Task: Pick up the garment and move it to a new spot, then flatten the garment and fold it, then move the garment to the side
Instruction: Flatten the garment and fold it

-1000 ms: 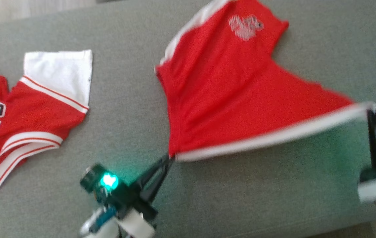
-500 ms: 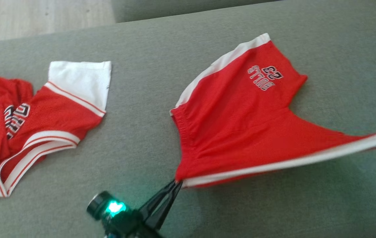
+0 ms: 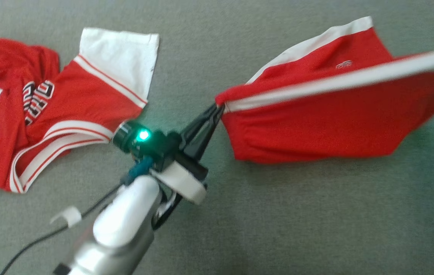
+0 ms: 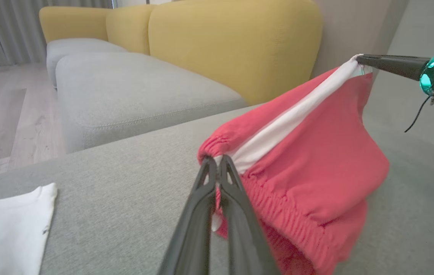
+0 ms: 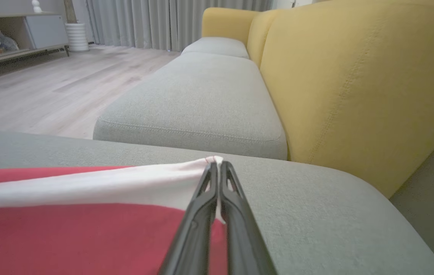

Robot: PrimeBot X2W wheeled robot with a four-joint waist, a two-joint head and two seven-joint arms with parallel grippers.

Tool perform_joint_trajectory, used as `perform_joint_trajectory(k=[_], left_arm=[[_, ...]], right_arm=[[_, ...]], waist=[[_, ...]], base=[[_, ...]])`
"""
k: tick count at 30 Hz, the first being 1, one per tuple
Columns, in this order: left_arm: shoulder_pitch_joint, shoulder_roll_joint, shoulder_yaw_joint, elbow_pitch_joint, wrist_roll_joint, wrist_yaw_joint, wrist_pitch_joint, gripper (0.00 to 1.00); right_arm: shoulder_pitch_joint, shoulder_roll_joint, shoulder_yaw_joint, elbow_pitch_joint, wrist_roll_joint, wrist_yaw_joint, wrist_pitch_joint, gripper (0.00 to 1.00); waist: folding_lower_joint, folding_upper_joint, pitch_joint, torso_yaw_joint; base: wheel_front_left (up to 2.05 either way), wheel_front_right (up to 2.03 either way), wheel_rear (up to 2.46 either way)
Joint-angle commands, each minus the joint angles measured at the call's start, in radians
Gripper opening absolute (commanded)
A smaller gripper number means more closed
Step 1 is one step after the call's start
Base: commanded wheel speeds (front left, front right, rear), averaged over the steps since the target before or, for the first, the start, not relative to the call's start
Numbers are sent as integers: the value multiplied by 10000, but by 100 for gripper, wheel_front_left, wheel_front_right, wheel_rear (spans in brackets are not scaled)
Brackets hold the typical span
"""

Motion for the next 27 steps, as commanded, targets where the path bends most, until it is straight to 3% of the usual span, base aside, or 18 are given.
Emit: perform_joint_trajectory(k=[1, 8, 13, 18, 19, 20, 21, 22, 27], left_arm=[[-606, 23, 234, 46, -183, -48, 32, 0], [-1708, -147, 126, 1300, -451, -54, -156, 0], [-2122, -352, -111, 1832, -594, -55, -393, 0], [-2419, -479, -175, 2269, -484, -1, -582, 7], [-2433, -501, -165, 2336, -467, 9, -608, 16], [-2435, -520, -134, 2394, -454, 47, -629, 31], [-2415, -542, -89, 2441, -453, 95, -647, 77], [-2379, -561, -40, 2472, -446, 159, -661, 100], [-2067, -636, 250, 2255, -382, 500, -685, 100]], right_arm=[[-685, -503, 358, 87, 87, -7, 83, 0], [-2776, -1035, 1856, 2237, 269, -7, -78, 0], [-3974, -1094, 2786, 3698, 672, -7, -593, 0], [-4878, -1041, 3645, 4934, 932, -7, -1203, 0], [-5009, -1010, 3818, 5137, 1037, -7, -1319, 16], [-5126, -980, 3975, 5319, 1178, -7, -1456, 60], [-5222, -960, 4111, 5490, 1341, -7, -1597, 100], [-5303, -947, 4158, 5694, 1490, -7, -1741, 100], [-5282, -949, 4501, 6267, 2047, -7, -2116, 100]], waist=[[-4, 0, 394, 304], [-4, 0, 860, 496], [-4, 0, 1100, 642], [-4, 0, 1234, 694], [-4, 0, 1237, 700], [-4, 0, 1233, 703], [-4, 0, 1218, 708], [-4, 0, 1192, 710], [-4, 0, 1022, 719]], base=[[0, 0, 0], [0, 0, 0], [0, 0, 0], [0, 0, 0], [0, 0, 0], [0, 0, 0], [0, 0, 0], [0, 0, 0], [0, 0, 0]])
